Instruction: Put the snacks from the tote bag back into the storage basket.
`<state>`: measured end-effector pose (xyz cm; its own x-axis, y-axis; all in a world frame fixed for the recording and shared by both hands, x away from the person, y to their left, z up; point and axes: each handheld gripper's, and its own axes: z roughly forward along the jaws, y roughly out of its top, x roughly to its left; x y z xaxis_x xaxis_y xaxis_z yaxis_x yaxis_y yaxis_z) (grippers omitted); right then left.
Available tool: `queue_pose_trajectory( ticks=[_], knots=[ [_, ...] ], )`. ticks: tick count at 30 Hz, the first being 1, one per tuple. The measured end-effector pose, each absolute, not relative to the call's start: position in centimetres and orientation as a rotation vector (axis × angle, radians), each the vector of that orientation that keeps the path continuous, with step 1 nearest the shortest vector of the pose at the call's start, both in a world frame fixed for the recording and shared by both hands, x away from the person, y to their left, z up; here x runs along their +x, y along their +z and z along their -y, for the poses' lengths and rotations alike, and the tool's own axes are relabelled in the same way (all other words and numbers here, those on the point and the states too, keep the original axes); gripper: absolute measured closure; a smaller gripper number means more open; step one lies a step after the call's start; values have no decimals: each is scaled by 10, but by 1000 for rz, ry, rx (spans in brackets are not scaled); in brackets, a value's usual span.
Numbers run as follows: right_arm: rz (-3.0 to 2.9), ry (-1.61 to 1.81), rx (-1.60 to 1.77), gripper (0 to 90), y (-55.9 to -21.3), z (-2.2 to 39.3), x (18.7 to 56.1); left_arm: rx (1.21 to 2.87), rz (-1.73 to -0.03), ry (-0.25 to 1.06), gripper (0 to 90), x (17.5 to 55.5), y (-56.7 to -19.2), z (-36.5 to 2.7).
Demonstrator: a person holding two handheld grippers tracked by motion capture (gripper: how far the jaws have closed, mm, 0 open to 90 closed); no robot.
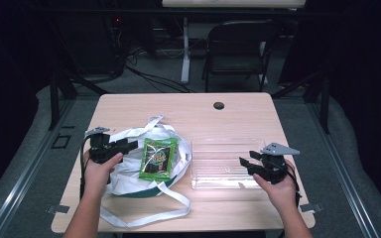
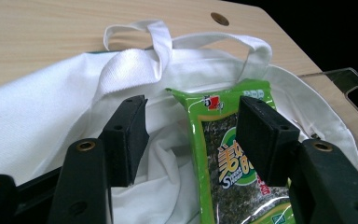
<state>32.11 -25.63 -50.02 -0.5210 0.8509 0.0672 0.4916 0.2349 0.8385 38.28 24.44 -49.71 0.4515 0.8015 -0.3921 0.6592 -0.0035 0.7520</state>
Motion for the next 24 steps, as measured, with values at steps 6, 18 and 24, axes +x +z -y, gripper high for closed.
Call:
queue_pose_trajectory(
  ticks=[6,18,24],
  knots=[
    [-2114,1173,1216,480,-503,255,321,1730,-1274,148,419,386,-500,-240],
    [-2098,1193,1212,477,-502,255,319,1757,-1279,80,378,389,-508,-235],
    [-2101,1189,1206,474,-503,252,317,1772,-1275,59,378,391,-510,-231]
  ],
)
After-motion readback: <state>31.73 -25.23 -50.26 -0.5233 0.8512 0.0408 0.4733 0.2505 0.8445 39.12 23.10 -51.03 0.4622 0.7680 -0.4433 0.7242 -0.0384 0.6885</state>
